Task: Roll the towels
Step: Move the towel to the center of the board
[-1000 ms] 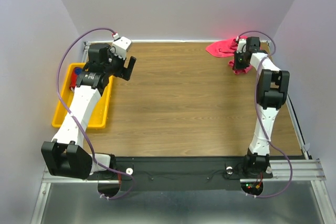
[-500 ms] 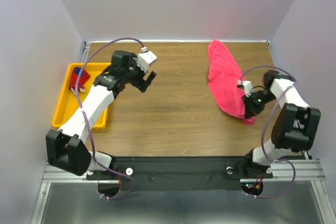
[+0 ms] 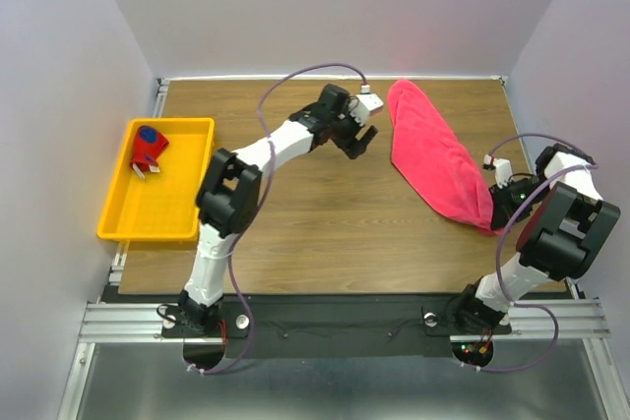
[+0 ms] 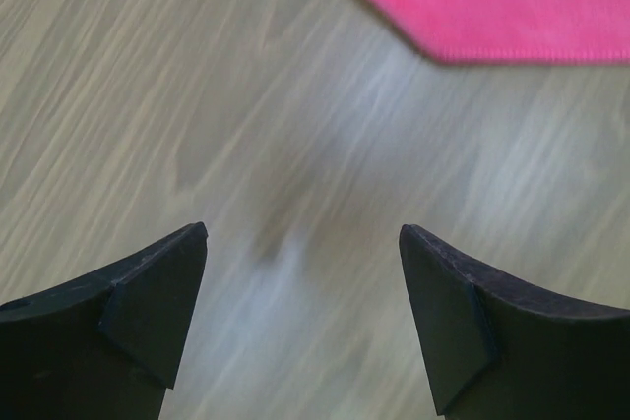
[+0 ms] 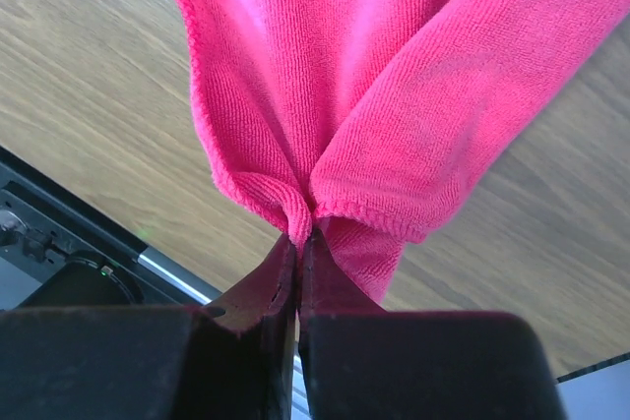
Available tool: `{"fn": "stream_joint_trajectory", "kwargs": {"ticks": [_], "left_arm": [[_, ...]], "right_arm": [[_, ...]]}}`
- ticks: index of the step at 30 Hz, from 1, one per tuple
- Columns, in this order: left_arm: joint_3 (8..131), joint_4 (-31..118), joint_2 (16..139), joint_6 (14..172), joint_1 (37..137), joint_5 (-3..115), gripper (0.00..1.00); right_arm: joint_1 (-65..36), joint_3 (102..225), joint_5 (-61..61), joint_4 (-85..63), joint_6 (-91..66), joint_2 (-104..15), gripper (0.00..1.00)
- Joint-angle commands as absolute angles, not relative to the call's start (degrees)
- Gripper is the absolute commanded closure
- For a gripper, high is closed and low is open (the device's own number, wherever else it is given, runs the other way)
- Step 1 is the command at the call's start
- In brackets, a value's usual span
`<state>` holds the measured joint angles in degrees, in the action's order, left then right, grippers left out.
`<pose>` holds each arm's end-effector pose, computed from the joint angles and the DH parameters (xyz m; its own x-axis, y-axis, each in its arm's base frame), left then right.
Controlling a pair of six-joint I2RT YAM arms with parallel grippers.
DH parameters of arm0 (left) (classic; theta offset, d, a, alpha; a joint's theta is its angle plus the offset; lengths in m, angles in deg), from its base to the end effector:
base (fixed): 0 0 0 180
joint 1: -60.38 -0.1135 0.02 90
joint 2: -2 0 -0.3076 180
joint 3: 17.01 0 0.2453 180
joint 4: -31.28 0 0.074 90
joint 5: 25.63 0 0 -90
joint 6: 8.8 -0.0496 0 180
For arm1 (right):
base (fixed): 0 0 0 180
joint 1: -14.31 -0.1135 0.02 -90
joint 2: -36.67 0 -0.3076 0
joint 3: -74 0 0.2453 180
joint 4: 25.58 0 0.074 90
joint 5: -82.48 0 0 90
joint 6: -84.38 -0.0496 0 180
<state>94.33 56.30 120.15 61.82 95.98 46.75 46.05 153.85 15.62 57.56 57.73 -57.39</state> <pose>0.4073 -0.3101 0.2917 -0.1510 0.4971 -0.8545 0.8629 0.4879 0.1313 0.2350 -0.1224 0.2415 -0.8489 -0.4413 -0.2910 -0.5177 0.8052 0.2892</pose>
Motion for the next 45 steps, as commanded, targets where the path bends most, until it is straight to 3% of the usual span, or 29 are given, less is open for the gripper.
{"fn": "stream_joint_trajectory", "kwargs": {"ticks": [1, 4, 13, 18, 19, 20, 22, 23, 24, 31, 35, 38, 42, 45], "left_arm": [[105.31, 52.12, 128.02, 67.74, 98.70, 43.55, 0.09], [115.06, 51.15, 134.96, 72.39, 100.02, 41.71, 0.09], [122.91, 46.58, 146.57, 80.13, 103.18, 37.57, 0.13], [125.64, 46.31, 150.09, 82.41, 103.63, 40.38, 0.23], [125.73, 46.48, 150.27, 82.43, 103.63, 40.73, 0.28], [125.64, 46.83, 150.36, 81.99, 103.54, 41.86, 0.44], [124.94, 48.76, 149.40, 81.55, 103.36, 42.40, 0.66], [123.02, 49.47, 147.30, 81.55, 102.49, 42.40, 0.88], [121.35, 50.00, 145.80, 81.55, 101.87, 42.49, 0.99], [89.47, 46.93, 120.95, 77.35, 94.32, 44.06, 1.00], [69.54, 47.27, 106.44, 76.09, 94.92, 44.34, 1.00], [61.77, 49.03, 100.10, 77.41, 99.81, 40.93, 1.00], [61.21, 49.21, 100.87, 75.94, 109.39, 38.89, 1.00], [67.00, 50.96, 103.06, 75.66, 112.24, 37.75, 0.83]], "right_arm": [[46.65, 154.61, 16.74, 59.41, 59.42, -54.83, 1.00], [46.65, 154.07, 17.53, 59.41, 58.89, -54.47, 1.00], [46.65, 157.15, 20.17, 61.52, 57.48, -54.47, 0.99], [46.65, 158.38, 20.61, 62.31, 57.40, -54.03, 0.99], [46.65, 158.64, 20.43, 62.31, 57.40, -54.20, 0.99], [46.65, 158.82, 20.43, 62.23, 57.40, -54.29, 0.99], [46.65, 159.87, 20.43, 61.09, 56.87, -54.82, 0.99], [46.65, 160.22, 20.69, 60.47, 56.00, -55.69, 0.99], [46.65, 160.75, 20.87, 59.60, 55.38, -56.22, 1.00], [44.90, 168.47, 25.96, 52.39, 48.01, -64.39, 0.99], [40.24, 173.49, 28.60, 50.36, 43.78, -68.61, 1.00], [36.02, 177.97, 32.01, 49.48, 40.36, -70.90, 0.99], [36.54, 182.72, 30.56, 50.27, 38.32, -72.93, 0.99], [39.70, 182.29, 28.44, 50.27, 39.99, -71.87, 0.99]]}}
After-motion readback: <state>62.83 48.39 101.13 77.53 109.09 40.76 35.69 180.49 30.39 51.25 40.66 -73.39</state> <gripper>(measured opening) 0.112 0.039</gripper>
